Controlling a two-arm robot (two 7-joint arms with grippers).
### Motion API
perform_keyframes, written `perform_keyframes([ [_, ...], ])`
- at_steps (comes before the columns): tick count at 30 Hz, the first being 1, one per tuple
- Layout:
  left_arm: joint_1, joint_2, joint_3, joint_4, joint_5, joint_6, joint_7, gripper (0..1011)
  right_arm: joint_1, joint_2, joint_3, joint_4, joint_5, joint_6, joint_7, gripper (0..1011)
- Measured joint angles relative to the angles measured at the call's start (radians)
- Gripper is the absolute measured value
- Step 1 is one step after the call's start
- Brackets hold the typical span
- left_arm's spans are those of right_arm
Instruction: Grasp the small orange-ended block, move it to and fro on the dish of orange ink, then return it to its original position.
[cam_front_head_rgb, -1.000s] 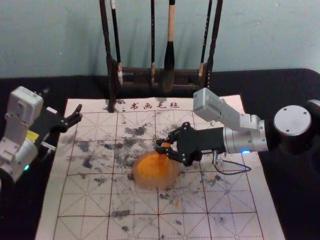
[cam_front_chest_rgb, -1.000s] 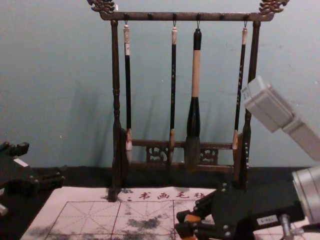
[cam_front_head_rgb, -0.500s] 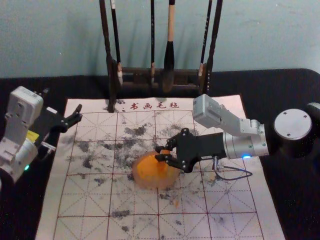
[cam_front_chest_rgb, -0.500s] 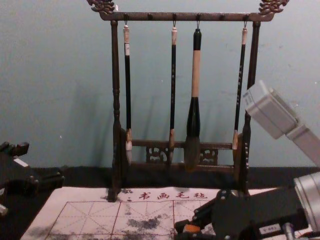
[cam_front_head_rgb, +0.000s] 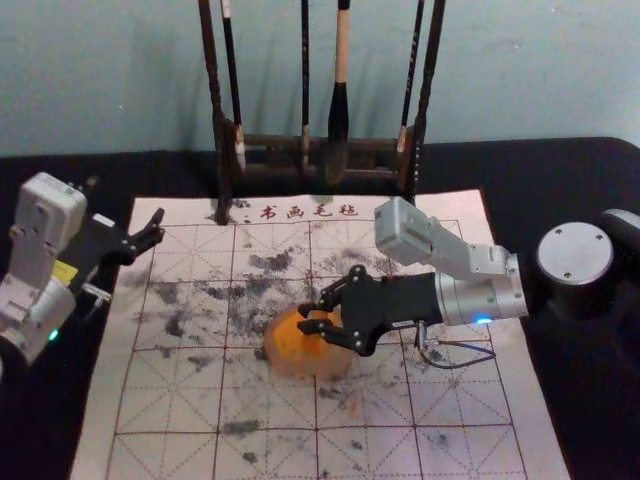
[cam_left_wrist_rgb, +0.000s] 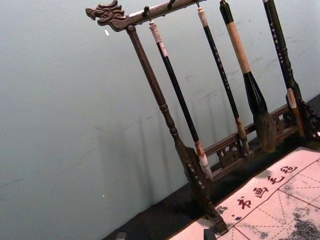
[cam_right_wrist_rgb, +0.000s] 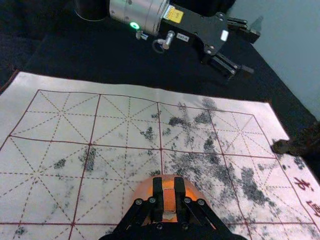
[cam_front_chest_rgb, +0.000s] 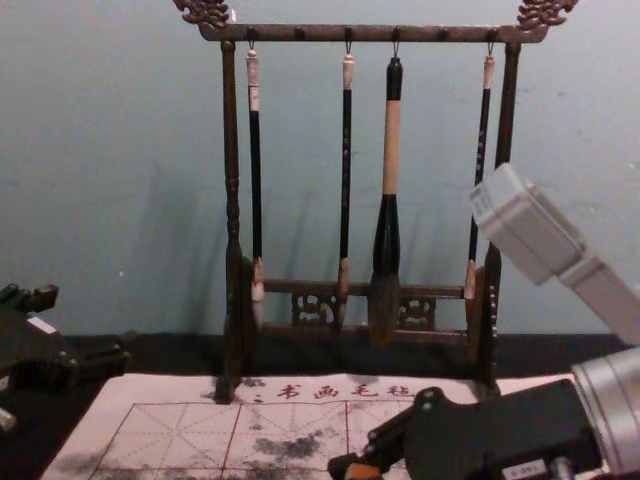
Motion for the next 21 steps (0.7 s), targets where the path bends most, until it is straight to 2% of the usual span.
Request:
perform_keyframes([
  [21, 0.0, 0.0, 0.0, 0.0, 0.0, 0.0, 0.0, 1001, 0.052, -0.069, -0.027, 0.089, -0.003, -0.026, 0.016, 133],
])
